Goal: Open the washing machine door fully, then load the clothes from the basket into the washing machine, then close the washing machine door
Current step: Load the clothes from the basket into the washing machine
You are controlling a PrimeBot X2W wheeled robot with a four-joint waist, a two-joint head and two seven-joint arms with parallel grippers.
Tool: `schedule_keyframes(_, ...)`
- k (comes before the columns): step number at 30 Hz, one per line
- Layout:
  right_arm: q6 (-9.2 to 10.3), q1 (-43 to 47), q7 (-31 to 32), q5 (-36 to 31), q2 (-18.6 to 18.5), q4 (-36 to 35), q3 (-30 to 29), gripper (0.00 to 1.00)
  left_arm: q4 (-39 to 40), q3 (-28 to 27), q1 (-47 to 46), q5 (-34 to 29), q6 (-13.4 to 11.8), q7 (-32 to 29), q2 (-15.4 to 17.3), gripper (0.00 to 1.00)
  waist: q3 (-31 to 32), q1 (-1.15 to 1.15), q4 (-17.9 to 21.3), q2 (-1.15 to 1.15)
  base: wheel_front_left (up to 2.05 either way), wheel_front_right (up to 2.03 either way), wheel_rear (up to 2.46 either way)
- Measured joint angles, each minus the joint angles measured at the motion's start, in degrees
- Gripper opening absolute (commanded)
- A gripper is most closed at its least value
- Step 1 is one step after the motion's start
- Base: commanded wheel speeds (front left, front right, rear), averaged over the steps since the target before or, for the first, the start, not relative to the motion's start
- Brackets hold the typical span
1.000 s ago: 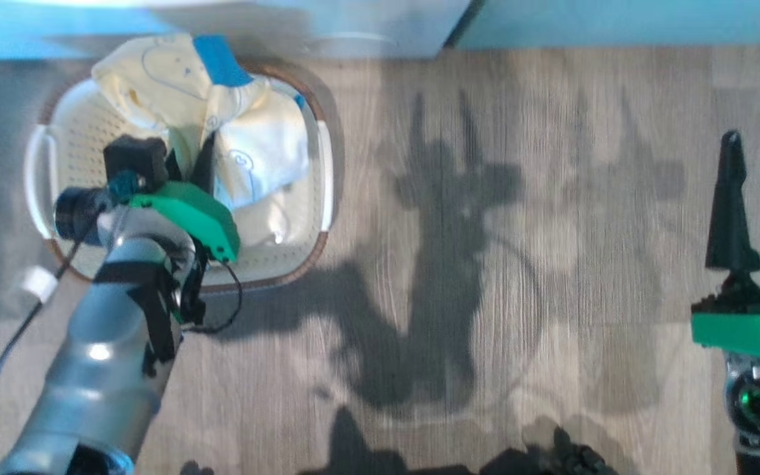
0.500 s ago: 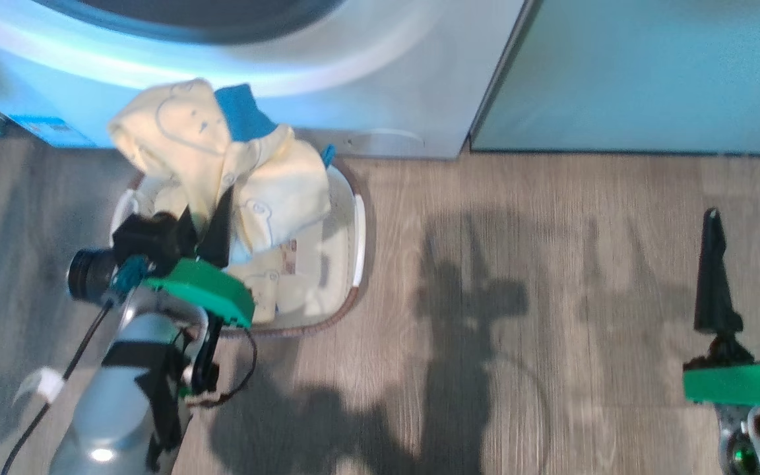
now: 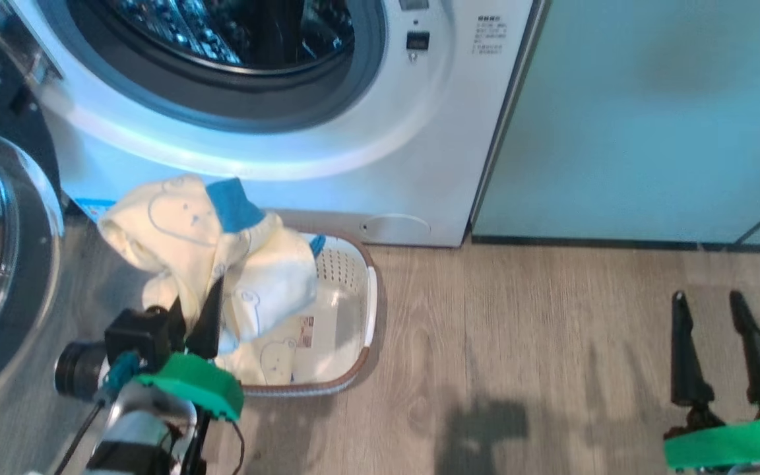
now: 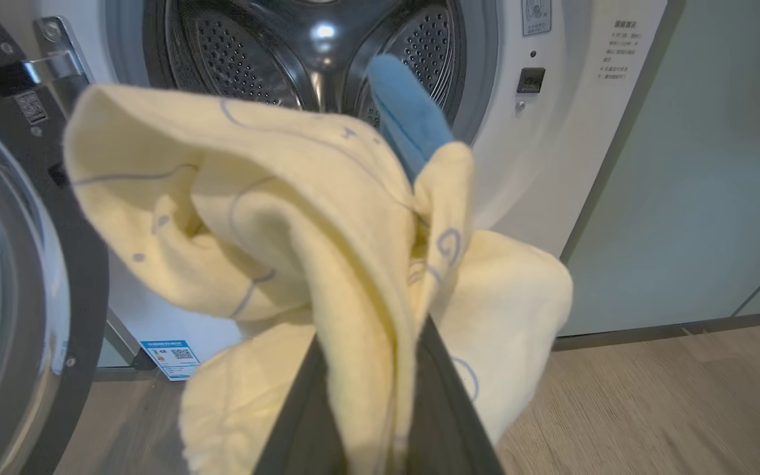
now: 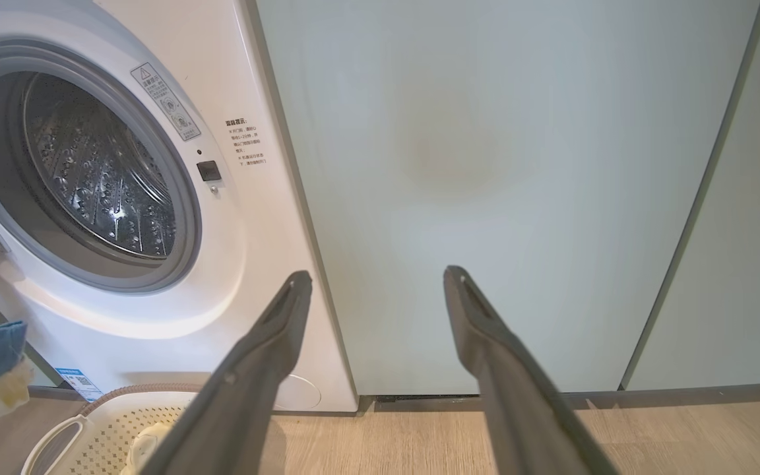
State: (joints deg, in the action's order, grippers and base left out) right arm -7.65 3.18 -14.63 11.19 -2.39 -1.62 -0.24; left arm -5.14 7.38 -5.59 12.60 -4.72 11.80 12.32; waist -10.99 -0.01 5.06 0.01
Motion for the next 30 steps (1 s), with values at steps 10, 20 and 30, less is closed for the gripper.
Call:
schedule_keyframes(10,0.0,3.0,0.0,-0.2,0.0,0.7,0.7,1.0,6.0,-0.2,7.0,0.1,-1.6,-2.3,0.5,0.0,5.1,0.0,-0.2,0.0,0.0,0.0,0.0)
schedule_keyframes(20,0.0,3.6,0.0,-0.2,0.0,0.9,1.2,1.0,7.8,-0.2,8.1,0.7,-2.5,-3.3,0.8,0.0,6.3,0.0,0.2,0.0,0.0,0.0,0.0)
schedule_keyframes(30,0.0,3.6,0.0,-0.2,0.0,1.0,1.7,1.0,7.8,-0.1,8.1,0.9,-2.5,-3.6,1.1,0.0,5.8,0.01,0.4,0.0,0.0,0.0,0.0)
